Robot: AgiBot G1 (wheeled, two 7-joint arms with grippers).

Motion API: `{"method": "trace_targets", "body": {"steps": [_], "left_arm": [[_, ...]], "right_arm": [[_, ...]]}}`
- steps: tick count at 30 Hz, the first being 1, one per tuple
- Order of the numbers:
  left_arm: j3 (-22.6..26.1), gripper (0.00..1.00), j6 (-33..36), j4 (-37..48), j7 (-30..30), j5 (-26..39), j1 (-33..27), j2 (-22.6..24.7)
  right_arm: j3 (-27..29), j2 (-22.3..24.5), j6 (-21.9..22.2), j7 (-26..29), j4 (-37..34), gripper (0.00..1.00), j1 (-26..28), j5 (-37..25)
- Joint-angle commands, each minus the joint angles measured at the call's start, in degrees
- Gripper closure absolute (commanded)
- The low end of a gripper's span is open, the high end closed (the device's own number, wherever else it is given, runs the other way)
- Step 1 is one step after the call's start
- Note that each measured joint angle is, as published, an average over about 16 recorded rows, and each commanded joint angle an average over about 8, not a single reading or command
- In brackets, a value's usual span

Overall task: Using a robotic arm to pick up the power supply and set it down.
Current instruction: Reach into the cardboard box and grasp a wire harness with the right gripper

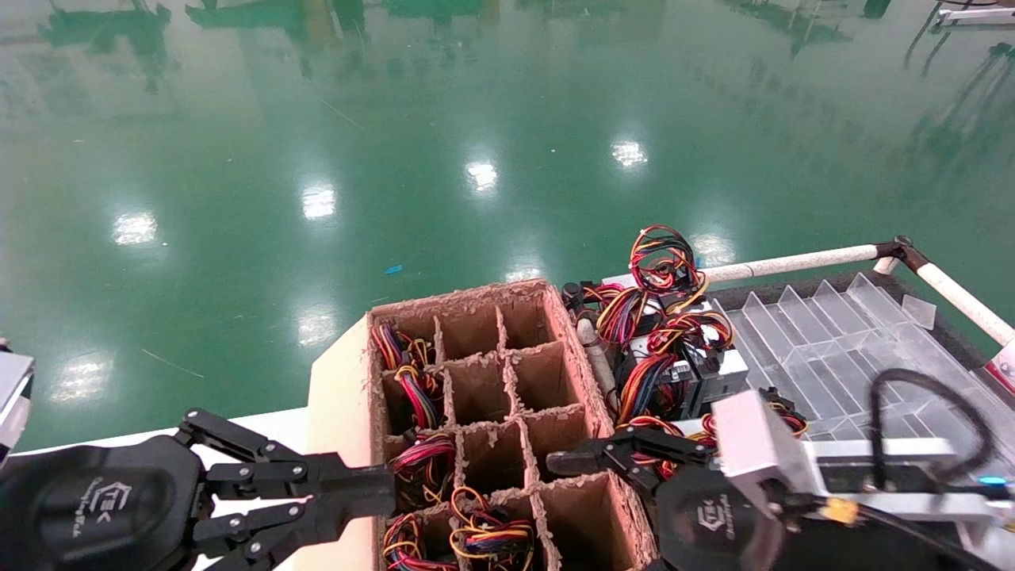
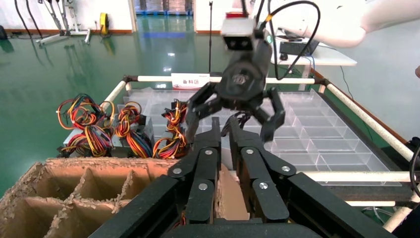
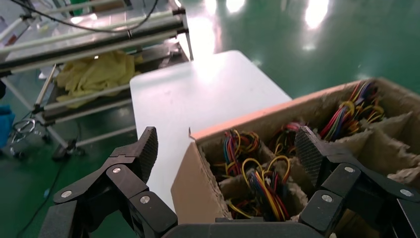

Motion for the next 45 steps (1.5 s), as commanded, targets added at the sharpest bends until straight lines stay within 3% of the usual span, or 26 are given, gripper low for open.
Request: {"method": "trace_targets", "body": {"steps": [1,9,11,14,17,19,22,27,30,35,45], "left_arm": [[0.0,1.0,0.0,0.0,0.0,0.0,0.0,0.0],[0.0,1.0,0.0,0.0,0.0,0.0,0.0,0.0],[0.0,1.0,0.0,0.0,0.0,0.0,0.0,0.0],[0.0,1.0,0.0,0.0,0.0,0.0,0.0,0.0],[0.0,0.95,0.0,0.0,0.0,0.0,0.0,0.0],[0.0,0.86,0.0,0.0,0.0,0.0,0.0,0.0],[0.0,0.63,0.0,0.0,0.0,0.0,0.0,0.0],[0.0,0.22,0.0,0.0,0.0,0.0,0.0,0.0],[0.0,0.08,0.0,0.0,0.0,0.0,0.0,0.0],[0.0,0.0,0.0,0.0,0.0,0.0,0.0,0.0],[0.0,0.0,0.0,0.0,0.0,0.0,0.0,0.0]], "right_arm": [[-1.1,-1.2,-0.4,-0.1,-1.3,0.0,1.3,-1.8],[-5.8,-7.2,-2.3,-3.1,-9.8,0.0,6.6,-8.1],[-7.1,-8.9,-2.8,-4.1,-12.3,0.05,8.0,-9.5],[-9.1,-11.1,-3.2,-5.8,-15.9,0.29,10.0,-11.1],[-11.0,-13.1,-3.4,-7.6,-19.5,0.65,12.0,-12.2],[-12.1,-14.4,-3.4,-8.9,-22.0,0.86,13.4,-12.9],[-13.7,-16.2,-3.3,-10.9,-25.7,0.99,15.3,-13.9],[-15.9,-19.0,-3.3,-14.0,-31.9,1.0,17.8,-15.2],[-17.0,-20.4,-3.3,-15.7,-35.1,1.0,19.0,-15.6],[-18.5,-22.1,-3.4,-18.1,-39.6,1.0,20.6,-15.9],[-21.0,-24.1,-3.5,-21.2,-45.8,1.0,22.6,-16.3]]}}
